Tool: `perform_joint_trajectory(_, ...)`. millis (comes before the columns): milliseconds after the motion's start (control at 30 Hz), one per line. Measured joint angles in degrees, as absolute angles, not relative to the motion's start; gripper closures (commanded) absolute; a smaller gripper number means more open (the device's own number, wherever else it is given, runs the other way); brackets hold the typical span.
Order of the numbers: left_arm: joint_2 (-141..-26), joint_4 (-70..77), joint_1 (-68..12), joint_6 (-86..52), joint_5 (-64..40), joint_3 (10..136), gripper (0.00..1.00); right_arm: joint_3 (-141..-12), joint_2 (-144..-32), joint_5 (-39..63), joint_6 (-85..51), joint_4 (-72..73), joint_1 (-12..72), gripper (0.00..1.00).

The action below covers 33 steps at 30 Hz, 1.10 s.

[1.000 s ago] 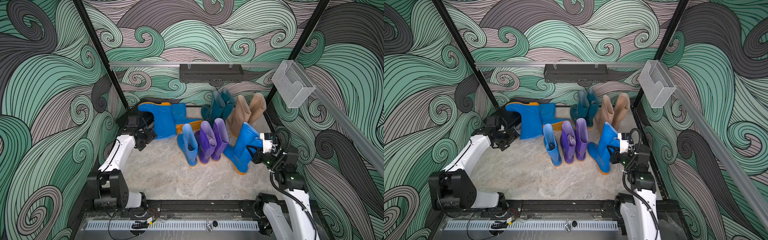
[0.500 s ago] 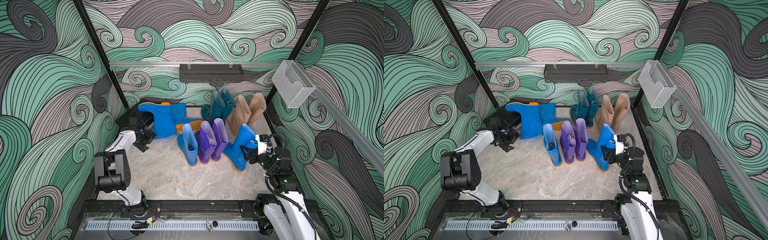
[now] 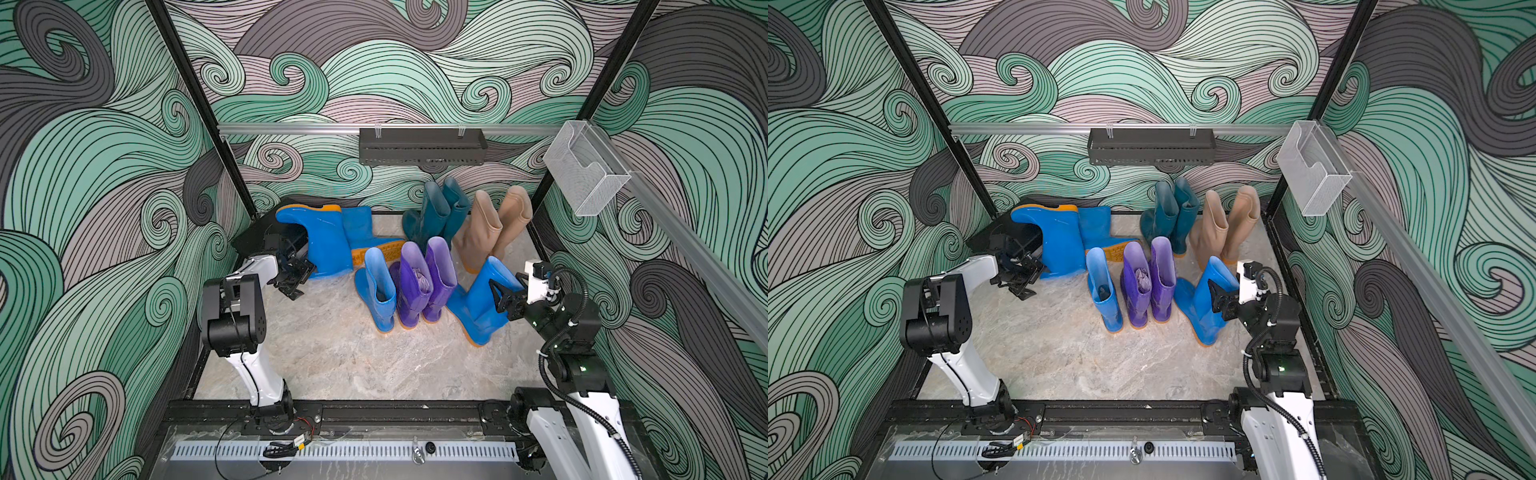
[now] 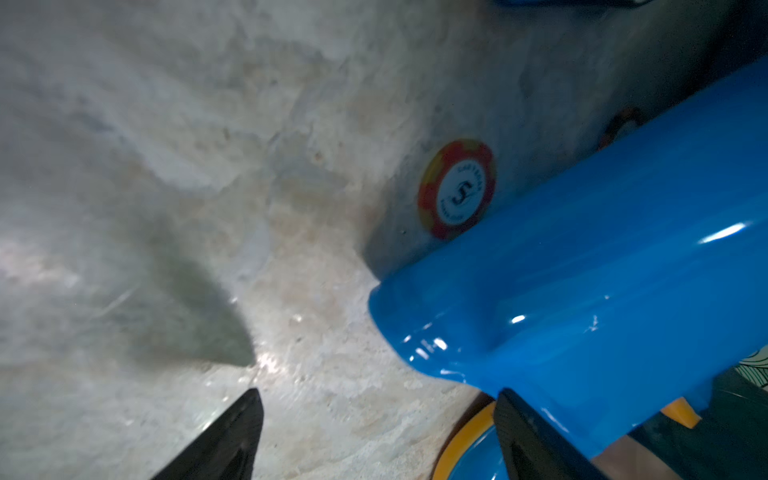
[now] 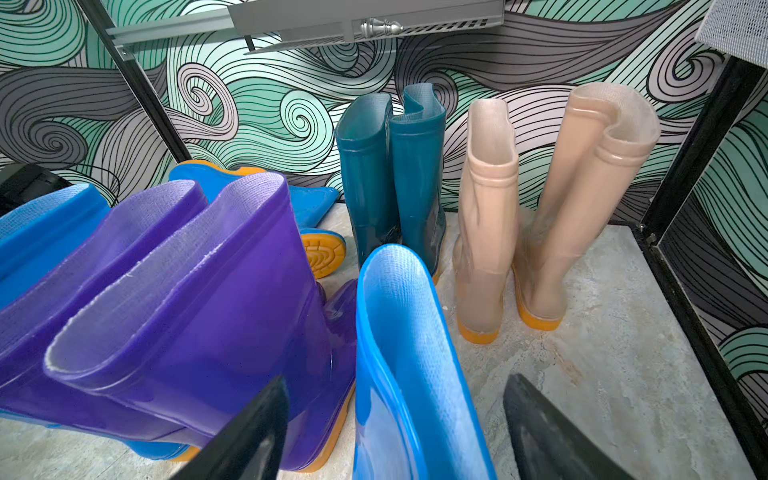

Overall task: Match and arrange rain boots in pairs
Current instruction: Pick up the rain boot from the corner of the board.

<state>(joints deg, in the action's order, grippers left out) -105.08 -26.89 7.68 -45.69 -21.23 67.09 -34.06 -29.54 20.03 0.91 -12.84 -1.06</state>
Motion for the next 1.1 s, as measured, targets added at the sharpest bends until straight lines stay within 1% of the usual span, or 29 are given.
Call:
perform_joint_trajectory(167,-109.08,-22.65,7.38,-44.45,-21.45,70.74,0.13,-34.06,-29.54,19.31,1.17,-12.86,-0.86,0.18)
perform_joint_trajectory(300,-112.14,-20.53,6.96,-41.54,-21.41,72.86,0.18,-34.22,-29.52,18.70,1.56,-13.17,-0.86,0.18)
perform_joint_trajectory(500,-113.32,-16.82,6.92,-37.30,-21.54,73.10,0.30,-36.03,-28.25,17.87,2.61,-14.09,-0.86,0.18)
perform_joint_trajectory(533,-113.32,-15.73,6.92,-36.73,-21.80,72.86,0.34,-36.21,-27.86,17.82,2.72,-14.06,-0.86,0.19)
perform_joint_trajectory(600,-113.32,-14.11,6.85,-35.92,-22.50,72.55,0.47,-36.60,-27.29,17.78,2.85,-14.06,-0.86,0.19)
perform_joint_trajectory(633,-113.32,-13.37,6.85,-35.29,-22.90,72.51,0.59,-36.86,-27.11,17.76,2.87,-14.06,-0.86,0.19)
perform_joint_trajectory(700,-113.32,-12.36,6.81,-34.44,-23.75,72.51,0.78,-37.23,-26.87,17.76,2.94,-14.02,-0.86,0.19)
perform_joint_trajectory(733,-113.25,-12.01,6.63,-34.02,-24.12,72.51,0.87,-37.50,-26.79,17.76,2.96,-14.04,-0.86,0.19)
perform_joint_trajectory(800,-112.99,-11.99,6.31,-33.23,-24.62,72.51,1.00,-37.82,-26.61,17.78,2.98,-14.02,-0.86,0.19)
perform_joint_trajectory(900,-110.54,-13.37,5.52,-31.94,-24.75,72.55,1.00,-38.15,-26.26,18.11,3.01,-14.06,-0.86,0.19)
perform_joint_trajectory(1100,-101.21,-17.43,4.67,-29.91,-25.12,75.61,1.00,-41.43,-27.03,19.62,3.16,-14.59,-0.80,0.19)
